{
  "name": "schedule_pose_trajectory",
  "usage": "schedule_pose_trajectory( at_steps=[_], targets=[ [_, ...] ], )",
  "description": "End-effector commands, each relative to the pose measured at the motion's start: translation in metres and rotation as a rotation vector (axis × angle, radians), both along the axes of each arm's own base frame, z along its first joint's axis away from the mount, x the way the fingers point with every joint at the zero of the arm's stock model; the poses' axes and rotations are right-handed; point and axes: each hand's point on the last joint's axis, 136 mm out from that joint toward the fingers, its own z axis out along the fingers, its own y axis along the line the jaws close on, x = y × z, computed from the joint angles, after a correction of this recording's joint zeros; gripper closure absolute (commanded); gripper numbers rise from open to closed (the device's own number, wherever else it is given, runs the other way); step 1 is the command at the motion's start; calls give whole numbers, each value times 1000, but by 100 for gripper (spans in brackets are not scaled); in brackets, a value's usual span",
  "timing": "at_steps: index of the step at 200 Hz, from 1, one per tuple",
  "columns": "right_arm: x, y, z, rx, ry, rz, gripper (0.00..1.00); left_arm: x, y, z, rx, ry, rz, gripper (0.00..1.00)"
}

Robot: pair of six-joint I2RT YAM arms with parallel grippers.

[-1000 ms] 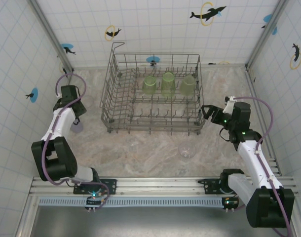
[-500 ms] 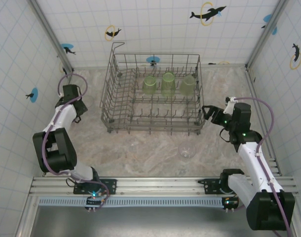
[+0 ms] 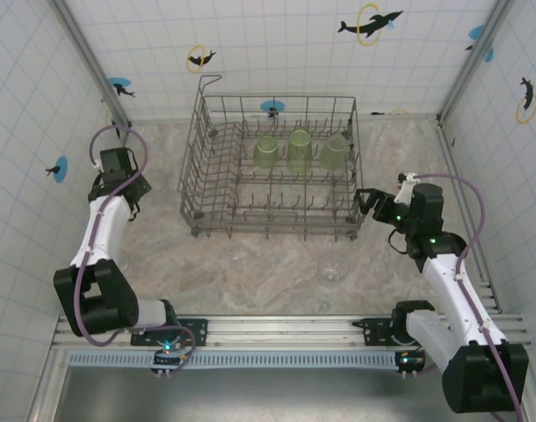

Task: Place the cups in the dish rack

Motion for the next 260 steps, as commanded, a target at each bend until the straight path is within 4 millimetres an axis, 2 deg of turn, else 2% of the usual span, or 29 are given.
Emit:
schedule_pose_trajectory(
  at_steps=[1, 36, 105, 109, 167, 260],
  targets=[
    [4, 1, 21, 0, -38, -13, 0, -2, 0, 21, -3, -67, 10, 100],
    [5, 9, 27, -3, -49, -16, 0, -1, -6, 43, -16, -154, -17, 100],
    [10, 40, 34, -36, -48, 37, 0, -4, -23, 80, -54, -330, -83, 100],
    [10, 42, 34, -38, -48, 40, 0, -6, -26, 72, -66, -325, -91, 100],
    [13, 64, 36, -19, -57, 96, 0, -2, -43, 93, -152, -463, -145, 100],
    [16, 68, 39, -10, -94, 115, 0, -1, -66, 132, -270, -663, -224, 100]
  ],
)
